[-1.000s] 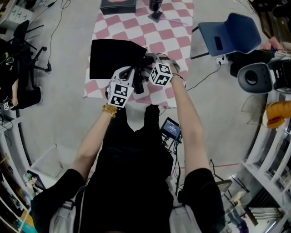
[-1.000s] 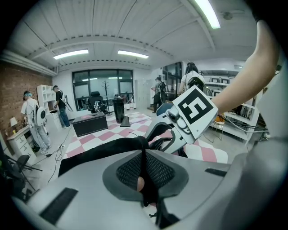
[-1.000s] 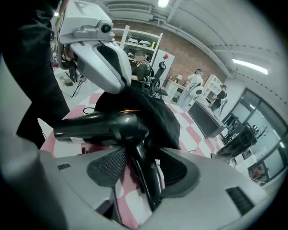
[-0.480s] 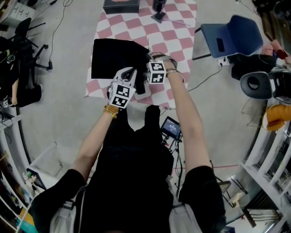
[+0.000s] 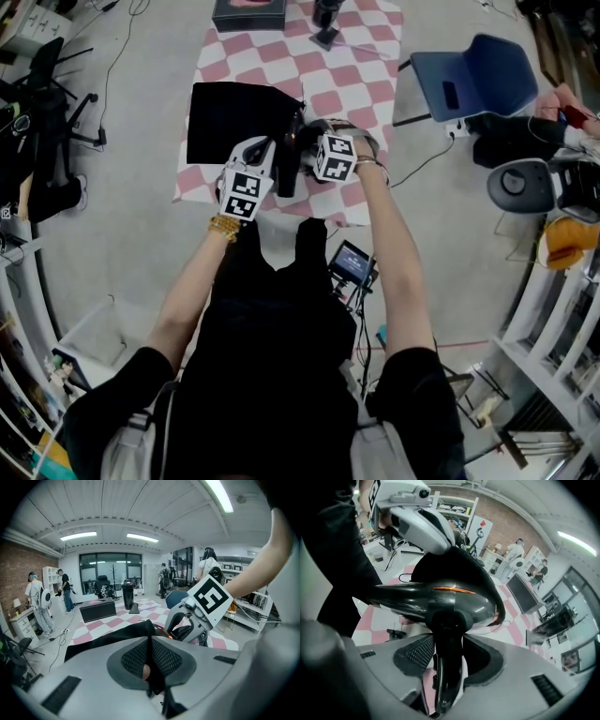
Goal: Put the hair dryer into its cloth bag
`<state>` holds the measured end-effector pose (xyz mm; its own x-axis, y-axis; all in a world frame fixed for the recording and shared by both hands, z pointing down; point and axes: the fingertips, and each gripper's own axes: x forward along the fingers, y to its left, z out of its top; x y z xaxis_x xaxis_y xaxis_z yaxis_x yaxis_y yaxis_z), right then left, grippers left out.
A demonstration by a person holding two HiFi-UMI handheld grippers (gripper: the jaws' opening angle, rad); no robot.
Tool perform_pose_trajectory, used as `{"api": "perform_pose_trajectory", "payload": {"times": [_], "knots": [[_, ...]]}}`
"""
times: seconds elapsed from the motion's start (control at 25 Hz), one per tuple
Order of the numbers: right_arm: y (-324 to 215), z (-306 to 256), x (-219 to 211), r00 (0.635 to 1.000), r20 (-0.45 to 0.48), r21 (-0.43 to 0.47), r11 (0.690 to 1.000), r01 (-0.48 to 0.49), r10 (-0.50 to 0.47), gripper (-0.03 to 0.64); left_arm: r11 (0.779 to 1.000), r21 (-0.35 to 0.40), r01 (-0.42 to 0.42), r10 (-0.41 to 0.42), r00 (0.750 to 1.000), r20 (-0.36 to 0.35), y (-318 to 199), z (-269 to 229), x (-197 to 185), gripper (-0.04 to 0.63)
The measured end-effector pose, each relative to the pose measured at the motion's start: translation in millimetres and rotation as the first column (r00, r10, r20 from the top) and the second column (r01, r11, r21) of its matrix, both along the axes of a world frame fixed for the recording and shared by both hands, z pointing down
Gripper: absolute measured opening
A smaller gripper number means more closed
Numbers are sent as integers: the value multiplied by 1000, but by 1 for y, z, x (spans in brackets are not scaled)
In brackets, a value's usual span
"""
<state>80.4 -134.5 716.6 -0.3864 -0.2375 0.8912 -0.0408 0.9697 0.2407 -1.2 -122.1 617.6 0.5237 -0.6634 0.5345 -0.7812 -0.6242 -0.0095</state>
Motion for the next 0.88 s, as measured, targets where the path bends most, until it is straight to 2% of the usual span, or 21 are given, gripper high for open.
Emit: {"api": "perform_pose_trajectory", "payload": {"times": [0.12,0.2,0.28,0.36,0.44,0.6,0.68,0.8,0.88], "knots": [[5,-11,23,986,51,-26,987,-160,161,192,1000,0,14,-14,1000,-12,-4,-5,-3,34],[11,-19,39,958,77,-55,961,-272,276,190,1000,0,19,-19,1000,-18,-5,-9,-4,34],[20,-22,55,918,95,-88,922,-378,385,189,1000,-1,23,-23,999,-21,-5,-11,-4,34],[27,-21,71,857,113,-121,863,-490,503,187,1000,-6,27,-27,999,-23,-5,-12,-4,34],[31,-20,84,765,138,-160,776,-610,630,187,1000,-12,28,-29,999,-24,-5,-12,-3,34],[37,-18,99,521,170,-258,548,-796,837,186,999,-17,35,-35,999,-19,-1,-13,-1,34],[43,-14,106,398,149,-285,425,-859,905,186,998,-22,51,-51,998,-28,0,-14,-1,34],[56,-7,115,198,110,-321,223,-920,974,184,997,-24,76,-77,996,-48,0,-17,2,34],[57,-7,110,78,120,-371,118,-921,990,184,996,-16,86,-87,995,-53,-1,-21,5,34]]}}
